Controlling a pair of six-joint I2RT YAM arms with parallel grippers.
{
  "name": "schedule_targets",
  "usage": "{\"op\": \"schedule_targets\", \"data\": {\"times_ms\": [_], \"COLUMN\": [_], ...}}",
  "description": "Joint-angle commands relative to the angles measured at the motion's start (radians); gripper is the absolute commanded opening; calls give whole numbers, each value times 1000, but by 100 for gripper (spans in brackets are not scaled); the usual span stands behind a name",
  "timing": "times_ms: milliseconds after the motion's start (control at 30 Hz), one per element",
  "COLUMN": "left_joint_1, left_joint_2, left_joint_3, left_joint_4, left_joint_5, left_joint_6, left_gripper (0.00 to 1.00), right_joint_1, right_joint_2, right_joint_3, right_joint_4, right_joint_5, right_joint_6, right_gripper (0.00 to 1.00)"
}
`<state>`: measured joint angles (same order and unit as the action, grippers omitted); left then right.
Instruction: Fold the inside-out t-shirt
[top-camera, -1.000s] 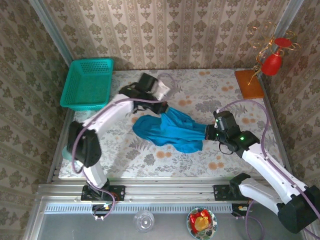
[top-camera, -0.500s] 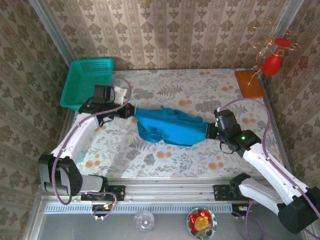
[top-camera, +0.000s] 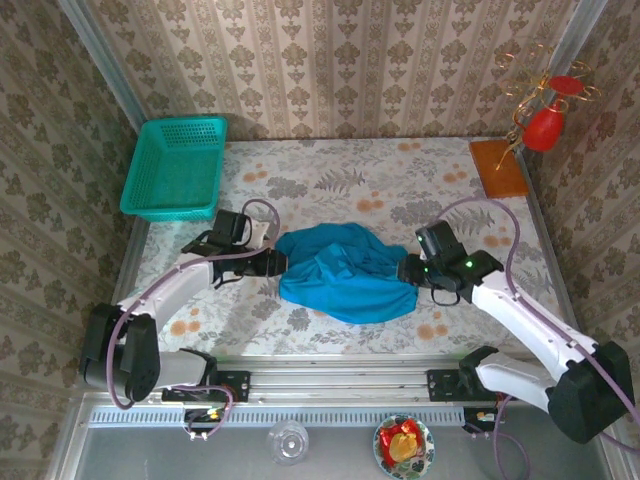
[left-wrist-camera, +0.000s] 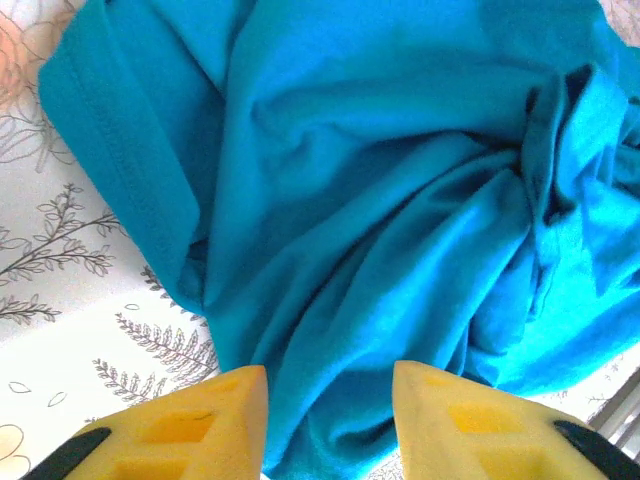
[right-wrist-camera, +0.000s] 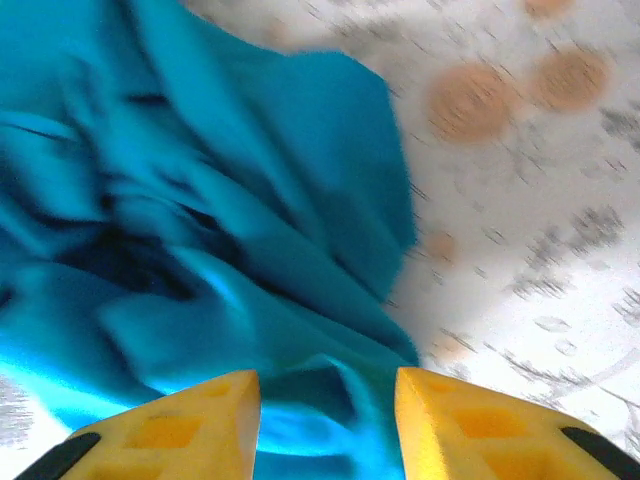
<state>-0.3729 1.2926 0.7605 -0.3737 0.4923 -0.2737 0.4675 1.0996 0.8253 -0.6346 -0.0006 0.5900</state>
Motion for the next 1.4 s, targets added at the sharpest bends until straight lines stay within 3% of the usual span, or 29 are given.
{"op": "schedule_targets", "data": {"times_ms": [0,433,600,800,867,1000,1233,1367], "left_joint_1": [-3,27,63,94,103,111,104,85], "left_joint_2": [-41,-98,-158,-219,-240,-249,-185,-137], "left_joint_3": [35,29,-15,-51,-60,-72,-65,-51], "left_joint_4": [9,0,-3,-32,-38,-29,43,80], "left_joint_5": [-41,-69,-59,-47,-48,-45,-12,-9], "left_joint_6": [-13,-24,-34,-28,-27,-27,-53,-60], "left_gripper": [40,39,40,40,40,40,40,40], "right_joint_1": [66,406,455,464,465,466,435,349], "right_joint_2": [79,593,759,881,882,819,492,249], "right_joint_3": [118,544,687,790,796,772,608,469], "right_joint_4": [6,-60,-130,-185,-183,-188,-163,-180], "right_joint_5": [-23,263,378,432,443,495,648,698], "right_joint_6": [-10,80,102,150,155,162,130,125], "right_gripper": [42,49,49,37,29,1,0,0]}}
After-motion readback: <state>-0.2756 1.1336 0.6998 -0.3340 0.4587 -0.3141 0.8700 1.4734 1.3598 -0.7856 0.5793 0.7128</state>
